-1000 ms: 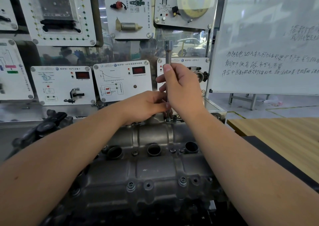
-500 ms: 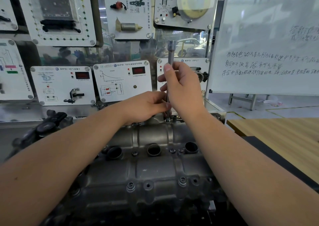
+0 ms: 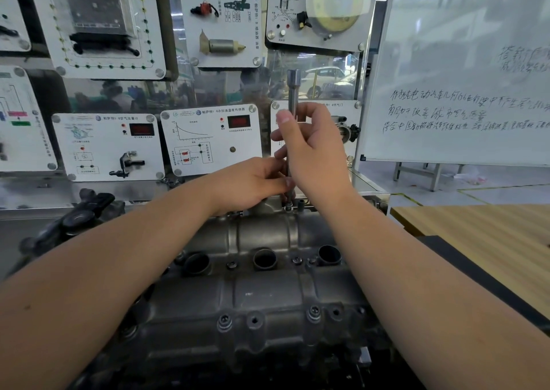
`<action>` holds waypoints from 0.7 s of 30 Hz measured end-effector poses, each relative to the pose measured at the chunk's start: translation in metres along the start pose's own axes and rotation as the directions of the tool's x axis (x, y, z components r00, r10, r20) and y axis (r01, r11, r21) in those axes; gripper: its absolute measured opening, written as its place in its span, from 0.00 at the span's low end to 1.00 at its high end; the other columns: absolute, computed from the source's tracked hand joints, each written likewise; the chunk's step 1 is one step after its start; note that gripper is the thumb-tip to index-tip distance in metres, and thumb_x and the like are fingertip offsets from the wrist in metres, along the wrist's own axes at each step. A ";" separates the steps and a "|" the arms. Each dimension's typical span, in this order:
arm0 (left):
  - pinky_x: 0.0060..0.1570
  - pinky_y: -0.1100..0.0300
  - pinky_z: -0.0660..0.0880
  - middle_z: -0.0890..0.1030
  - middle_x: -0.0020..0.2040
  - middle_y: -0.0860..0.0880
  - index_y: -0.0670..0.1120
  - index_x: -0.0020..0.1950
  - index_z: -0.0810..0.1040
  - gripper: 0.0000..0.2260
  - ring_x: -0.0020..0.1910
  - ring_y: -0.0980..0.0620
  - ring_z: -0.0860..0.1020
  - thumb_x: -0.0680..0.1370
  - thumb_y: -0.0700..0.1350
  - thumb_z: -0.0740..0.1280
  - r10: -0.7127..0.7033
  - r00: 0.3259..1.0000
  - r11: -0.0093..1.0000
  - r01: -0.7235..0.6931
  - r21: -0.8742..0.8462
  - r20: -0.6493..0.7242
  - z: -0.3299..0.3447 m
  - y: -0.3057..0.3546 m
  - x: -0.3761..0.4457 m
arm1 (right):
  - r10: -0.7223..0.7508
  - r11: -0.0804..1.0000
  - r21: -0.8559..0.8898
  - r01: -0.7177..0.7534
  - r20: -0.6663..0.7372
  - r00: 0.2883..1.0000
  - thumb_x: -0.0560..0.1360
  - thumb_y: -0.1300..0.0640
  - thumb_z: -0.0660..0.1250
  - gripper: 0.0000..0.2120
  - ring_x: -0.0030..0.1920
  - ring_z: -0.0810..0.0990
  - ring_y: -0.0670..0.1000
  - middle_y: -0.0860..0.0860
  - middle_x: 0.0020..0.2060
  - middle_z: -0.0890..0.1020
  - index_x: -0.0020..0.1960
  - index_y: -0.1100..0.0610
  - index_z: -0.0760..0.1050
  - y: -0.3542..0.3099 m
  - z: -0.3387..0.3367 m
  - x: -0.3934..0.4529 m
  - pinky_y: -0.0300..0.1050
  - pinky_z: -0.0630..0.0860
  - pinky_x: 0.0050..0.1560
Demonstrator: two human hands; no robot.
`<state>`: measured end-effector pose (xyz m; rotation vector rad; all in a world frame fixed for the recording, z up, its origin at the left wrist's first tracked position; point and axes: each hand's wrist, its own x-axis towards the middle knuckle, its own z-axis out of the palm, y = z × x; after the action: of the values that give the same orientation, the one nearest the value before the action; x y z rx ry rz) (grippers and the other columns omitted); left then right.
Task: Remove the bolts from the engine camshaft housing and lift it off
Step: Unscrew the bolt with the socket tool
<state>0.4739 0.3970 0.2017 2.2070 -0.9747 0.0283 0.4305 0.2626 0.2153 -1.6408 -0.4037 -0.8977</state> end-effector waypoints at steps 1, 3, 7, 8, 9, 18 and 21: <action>0.64 0.49 0.74 0.85 0.55 0.50 0.48 0.61 0.80 0.11 0.58 0.49 0.81 0.83 0.52 0.66 0.013 1.000 1.000 -0.013 0.002 0.001 0.000 0.000 0.000 | -0.008 1.000 -0.014 0.008 -0.004 1.000 0.81 0.48 0.65 0.05 0.32 0.82 0.44 0.44 0.37 0.85 0.48 0.44 0.69 0.001 0.000 0.000 0.36 0.76 0.33; 0.59 0.63 0.76 0.85 0.53 0.51 0.49 0.61 0.79 0.10 0.55 0.53 0.81 0.82 0.50 0.67 0.026 1.000 0.999 -0.026 -0.022 -0.003 0.001 0.001 0.000 | -0.034 0.997 -0.063 0.034 -0.004 0.999 0.82 0.49 0.64 0.07 0.31 0.81 0.44 0.42 0.38 0.85 0.45 0.45 0.69 0.002 0.000 0.000 0.35 0.75 0.32; 0.58 0.62 0.75 0.85 0.52 0.51 0.53 0.58 0.80 0.05 0.55 0.54 0.81 0.83 0.49 0.67 0.012 1.000 1.000 -0.012 -0.026 -0.009 0.002 0.001 -0.001 | -0.059 0.992 -0.113 0.060 0.005 0.998 0.84 0.51 0.60 0.09 0.31 0.80 0.41 0.39 0.38 0.83 0.44 0.45 0.71 0.002 -0.001 0.001 0.31 0.73 0.31; 0.61 0.60 0.74 0.86 0.53 0.52 0.55 0.57 0.80 0.05 0.56 0.55 0.81 0.83 0.50 0.66 0.006 1.000 1.000 -0.006 -0.024 -0.006 0.001 0.001 -0.001 | -0.061 0.991 -0.118 0.062 0.007 0.998 0.84 0.51 0.59 0.09 0.31 0.80 0.41 0.39 0.37 0.83 0.44 0.44 0.71 0.002 0.000 0.001 0.31 0.73 0.32; 0.63 0.59 0.74 0.86 0.53 0.53 0.57 0.56 0.80 0.05 0.57 0.56 0.81 0.83 0.50 0.66 0.005 1.000 1.000 -0.005 -0.020 -0.003 0.001 0.002 -0.002 | -0.060 0.991 -0.118 0.061 0.009 0.998 0.84 0.51 0.59 0.09 0.32 0.80 0.41 0.39 0.36 0.83 0.45 0.44 0.71 0.002 0.000 0.001 0.31 0.73 0.32; 0.67 0.48 0.72 0.84 0.57 0.52 0.50 0.64 0.79 0.11 0.60 0.52 0.80 0.83 0.50 0.67 0.015 1.000 0.999 -0.014 0.036 -0.017 0.002 0.004 -0.001 | -0.107 0.990 -0.097 0.105 -0.016 0.994 0.80 0.50 0.68 0.07 0.35 0.82 0.46 0.48 0.38 0.83 0.45 0.44 0.71 0.006 0.000 0.000 0.45 0.80 0.37; 0.66 0.43 0.72 0.84 0.57 0.47 0.49 0.63 0.79 0.10 0.61 0.45 0.80 0.83 0.49 0.66 0.000 1.000 1.000 0.000 0.019 -0.020 0.001 0.002 -0.001 | -0.099 0.988 -0.124 0.097 -0.010 0.995 0.82 0.51 0.64 0.07 0.34 0.81 0.43 0.43 0.37 0.83 0.45 0.45 0.72 0.006 -0.001 0.001 0.39 0.78 0.36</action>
<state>0.4711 0.3961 0.2017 2.2201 -0.9675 0.0593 0.4346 0.2595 0.2117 -1.7369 -0.4281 -1.0265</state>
